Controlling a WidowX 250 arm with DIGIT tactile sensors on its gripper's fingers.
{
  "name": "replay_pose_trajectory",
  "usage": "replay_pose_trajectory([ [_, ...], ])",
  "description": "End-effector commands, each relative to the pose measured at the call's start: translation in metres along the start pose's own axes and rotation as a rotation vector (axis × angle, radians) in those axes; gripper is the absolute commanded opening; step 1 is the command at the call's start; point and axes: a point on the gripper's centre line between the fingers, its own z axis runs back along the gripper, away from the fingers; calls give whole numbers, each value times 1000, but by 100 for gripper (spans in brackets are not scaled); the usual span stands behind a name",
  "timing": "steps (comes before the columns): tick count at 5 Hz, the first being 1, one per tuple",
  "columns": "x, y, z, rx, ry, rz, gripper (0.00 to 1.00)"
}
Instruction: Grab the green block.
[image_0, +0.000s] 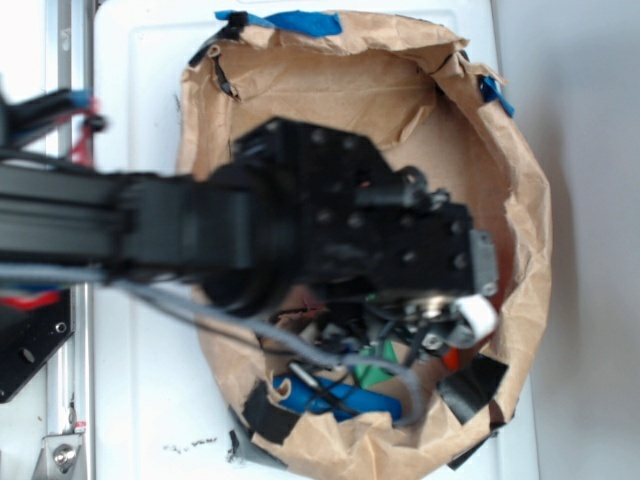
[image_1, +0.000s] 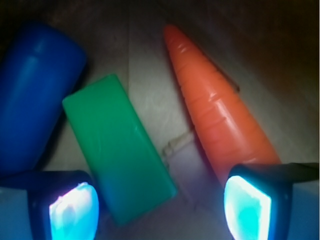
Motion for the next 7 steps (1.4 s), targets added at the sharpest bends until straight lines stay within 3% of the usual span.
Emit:
replay_pose_trajectory([
  [1,-2,-3,-29,-32,75,20,100],
  [2,-5,-6,-15,2,61,34,100],
  [3,-11,-7,16,-6,-18,70,100],
  [4,-16,-6,41,-1,-59,64,100],
  [5,-25,-9,46,50,-39,34,100],
  [7,-51,-3,27,102,72,45,100],
])
